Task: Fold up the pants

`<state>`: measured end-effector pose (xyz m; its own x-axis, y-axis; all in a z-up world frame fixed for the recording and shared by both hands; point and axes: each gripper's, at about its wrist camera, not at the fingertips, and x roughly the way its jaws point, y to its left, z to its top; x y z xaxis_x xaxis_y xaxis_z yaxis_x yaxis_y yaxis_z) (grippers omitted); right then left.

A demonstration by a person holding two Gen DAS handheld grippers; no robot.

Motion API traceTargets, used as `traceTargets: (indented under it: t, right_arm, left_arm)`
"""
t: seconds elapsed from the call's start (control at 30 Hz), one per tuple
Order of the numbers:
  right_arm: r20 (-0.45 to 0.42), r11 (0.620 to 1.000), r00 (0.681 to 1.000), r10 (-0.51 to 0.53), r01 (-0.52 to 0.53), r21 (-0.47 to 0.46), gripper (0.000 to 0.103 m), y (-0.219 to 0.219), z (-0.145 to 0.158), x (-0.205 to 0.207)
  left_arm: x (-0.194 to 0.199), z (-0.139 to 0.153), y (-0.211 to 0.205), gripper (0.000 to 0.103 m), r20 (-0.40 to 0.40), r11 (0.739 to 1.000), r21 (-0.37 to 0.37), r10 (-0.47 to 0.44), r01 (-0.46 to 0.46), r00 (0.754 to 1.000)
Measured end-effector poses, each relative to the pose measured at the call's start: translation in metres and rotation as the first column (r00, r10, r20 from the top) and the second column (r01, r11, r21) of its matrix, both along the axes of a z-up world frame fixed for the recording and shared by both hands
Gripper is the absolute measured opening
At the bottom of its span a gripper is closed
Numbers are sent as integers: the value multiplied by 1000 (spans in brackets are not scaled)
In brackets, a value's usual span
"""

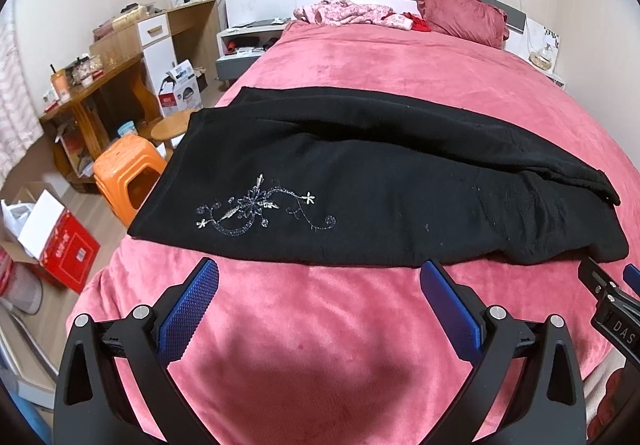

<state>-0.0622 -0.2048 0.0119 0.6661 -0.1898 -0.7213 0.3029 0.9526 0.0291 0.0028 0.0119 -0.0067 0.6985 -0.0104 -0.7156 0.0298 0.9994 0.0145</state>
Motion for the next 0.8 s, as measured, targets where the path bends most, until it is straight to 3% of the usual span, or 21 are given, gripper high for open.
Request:
traceTargets:
  t: [0.6, 0.7, 0.8]
  right_arm:
    - [-22, 1000, 1000, 4, -4, 6, 101, -1, -6, 5]
    - [-33, 999, 999, 13, -12, 29, 101, -4, -11, 6]
    - [-51, 997, 998, 44, -41, 66, 101, -6, -21, 10]
  left_arm:
    - [5, -6, 2, 100, -34, 1000, -3, 0, 0, 999]
    - [10, -12, 6, 100, -85, 998, -50, -28, 24, 996]
    - [19, -24, 17, 100, -161, 987, -157, -54, 29, 986]
